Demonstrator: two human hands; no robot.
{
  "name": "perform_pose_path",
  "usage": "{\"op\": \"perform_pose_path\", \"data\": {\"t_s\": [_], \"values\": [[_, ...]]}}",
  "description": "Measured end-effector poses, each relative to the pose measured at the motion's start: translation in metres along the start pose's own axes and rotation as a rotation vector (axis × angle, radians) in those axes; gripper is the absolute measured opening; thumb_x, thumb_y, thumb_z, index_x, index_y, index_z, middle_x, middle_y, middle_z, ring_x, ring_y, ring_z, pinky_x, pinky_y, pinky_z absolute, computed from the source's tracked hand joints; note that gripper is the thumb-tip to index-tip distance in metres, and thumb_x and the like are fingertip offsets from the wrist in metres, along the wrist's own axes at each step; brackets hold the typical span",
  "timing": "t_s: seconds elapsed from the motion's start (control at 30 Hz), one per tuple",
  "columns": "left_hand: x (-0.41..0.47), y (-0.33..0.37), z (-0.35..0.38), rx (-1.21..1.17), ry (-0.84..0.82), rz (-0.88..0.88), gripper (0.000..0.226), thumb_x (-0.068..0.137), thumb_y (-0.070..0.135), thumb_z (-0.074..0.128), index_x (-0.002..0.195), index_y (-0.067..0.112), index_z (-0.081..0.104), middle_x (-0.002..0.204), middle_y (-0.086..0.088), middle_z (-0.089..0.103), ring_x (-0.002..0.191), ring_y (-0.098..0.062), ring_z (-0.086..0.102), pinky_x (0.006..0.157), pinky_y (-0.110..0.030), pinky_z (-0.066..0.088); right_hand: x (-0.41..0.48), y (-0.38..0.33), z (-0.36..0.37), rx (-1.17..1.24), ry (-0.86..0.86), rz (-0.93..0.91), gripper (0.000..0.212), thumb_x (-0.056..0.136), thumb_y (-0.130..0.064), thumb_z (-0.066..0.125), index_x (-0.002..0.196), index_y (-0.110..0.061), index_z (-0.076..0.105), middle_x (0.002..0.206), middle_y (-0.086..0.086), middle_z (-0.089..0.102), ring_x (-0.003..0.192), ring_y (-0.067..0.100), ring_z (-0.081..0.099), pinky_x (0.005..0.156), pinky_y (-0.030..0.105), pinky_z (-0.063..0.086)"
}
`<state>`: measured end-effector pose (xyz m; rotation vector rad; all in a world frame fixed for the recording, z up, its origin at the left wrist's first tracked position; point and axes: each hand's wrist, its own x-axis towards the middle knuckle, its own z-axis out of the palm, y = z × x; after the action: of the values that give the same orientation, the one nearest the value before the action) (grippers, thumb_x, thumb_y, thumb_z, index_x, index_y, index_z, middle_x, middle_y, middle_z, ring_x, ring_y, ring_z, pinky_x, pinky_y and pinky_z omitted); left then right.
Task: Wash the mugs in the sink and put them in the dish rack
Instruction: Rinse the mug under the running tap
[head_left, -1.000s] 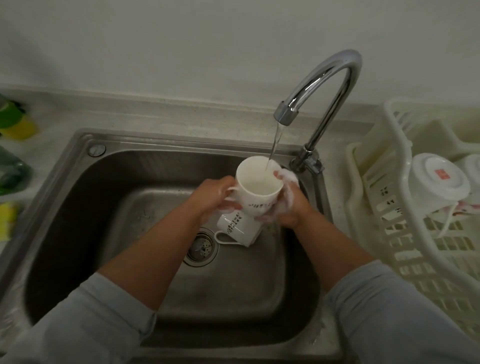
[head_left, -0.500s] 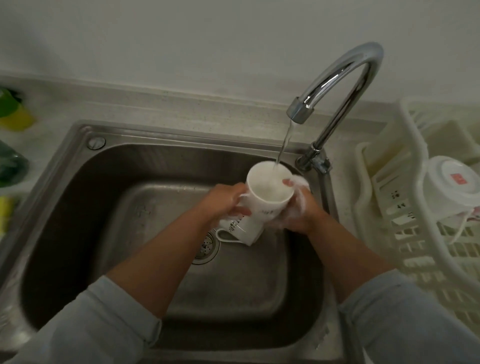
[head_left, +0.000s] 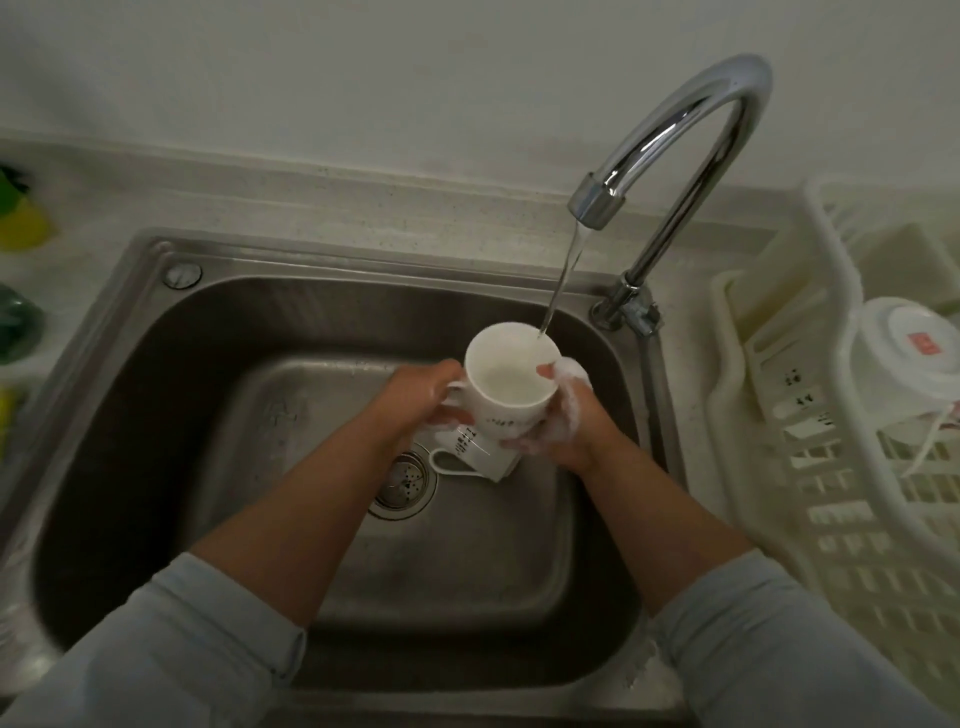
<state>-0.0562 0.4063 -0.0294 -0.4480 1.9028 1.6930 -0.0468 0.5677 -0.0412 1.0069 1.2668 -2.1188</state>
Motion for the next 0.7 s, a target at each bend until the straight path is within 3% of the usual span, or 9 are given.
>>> {"op": "perform_pose_path", "data": {"t_s": [0.13, 0.3, 0.37, 0.47, 0.6, 0.7], "values": [[-0.002, 0.014, 0.014, -0.066, -0.002, 0.032, 0.022, 0.091, 0.021, 0.050, 0.096, 0.007, 0.065, 0.104, -0.017, 0.068, 0.075, -0.020, 0.070, 0.055, -0.018, 0.051, -0.003, -0.022, 0.000, 0.023, 0.008, -0.057, 0.052, 0.086, -0.032, 0.047, 0.136, -0.021, 0.037, 0.133, 0.014, 0.045, 0.112, 0.036, 0.046, 0.090, 0.050, 0.041], [-0.013, -0.003, 0.004, -0.012, -0.020, -0.011, 0.019, 0.091, 0.019, 0.052, 0.097, 0.009, 0.067, 0.106, -0.012, 0.067, 0.077, -0.025, 0.070, 0.064, -0.026, 0.051, -0.007, 0.002, -0.006, -0.026, 0.017, 0.022, 0.042, 0.087, -0.025, 0.050, 0.127, -0.024, 0.038, 0.118, 0.013, 0.046, 0.102, 0.036, 0.046, 0.087, 0.057, 0.046], [-0.010, -0.001, -0.004, -0.035, 0.038, -0.003, 0.019, 0.091, 0.019, 0.051, 0.094, 0.008, 0.066, 0.105, -0.014, 0.067, 0.071, -0.024, 0.070, 0.062, -0.025, 0.050, -0.006, 0.004, 0.007, -0.014, -0.008, 0.005, 0.040, 0.086, -0.028, 0.048, 0.125, -0.023, 0.041, 0.119, 0.013, 0.048, 0.102, 0.036, 0.047, 0.094, 0.058, 0.041], [-0.003, 0.009, 0.004, -0.067, 0.023, 0.008, 0.023, 0.089, 0.020, 0.050, 0.097, 0.005, 0.066, 0.105, -0.017, 0.068, 0.076, -0.023, 0.071, 0.053, -0.018, 0.050, -0.009, -0.014, 0.008, 0.009, -0.002, -0.048, 0.031, 0.089, -0.030, 0.045, 0.119, -0.022, 0.044, 0.115, 0.011, 0.049, 0.091, 0.031, 0.049, 0.094, 0.052, 0.038], [-0.005, 0.003, 0.022, -0.037, -0.081, -0.022, 0.028, 0.091, 0.024, 0.051, 0.107, 0.006, 0.065, 0.108, -0.012, 0.068, 0.081, -0.022, 0.071, 0.051, -0.017, 0.051, -0.007, -0.014, -0.020, 0.043, 0.009, -0.001, 0.049, 0.084, -0.033, 0.049, 0.132, -0.023, 0.041, 0.128, 0.013, 0.047, 0.107, 0.036, 0.047, 0.094, 0.055, 0.040], [-0.006, -0.009, 0.006, -0.001, -0.055, -0.005, 0.025, 0.092, 0.022, 0.052, 0.106, 0.008, 0.066, 0.112, -0.009, 0.066, 0.084, -0.029, 0.070, 0.063, -0.026, 0.051, -0.008, 0.006, -0.012, 0.027, 0.010, 0.009, 0.042, 0.087, -0.029, 0.048, 0.128, -0.025, 0.041, 0.125, 0.014, 0.046, 0.108, 0.037, 0.046, 0.092, 0.058, 0.042]]}}
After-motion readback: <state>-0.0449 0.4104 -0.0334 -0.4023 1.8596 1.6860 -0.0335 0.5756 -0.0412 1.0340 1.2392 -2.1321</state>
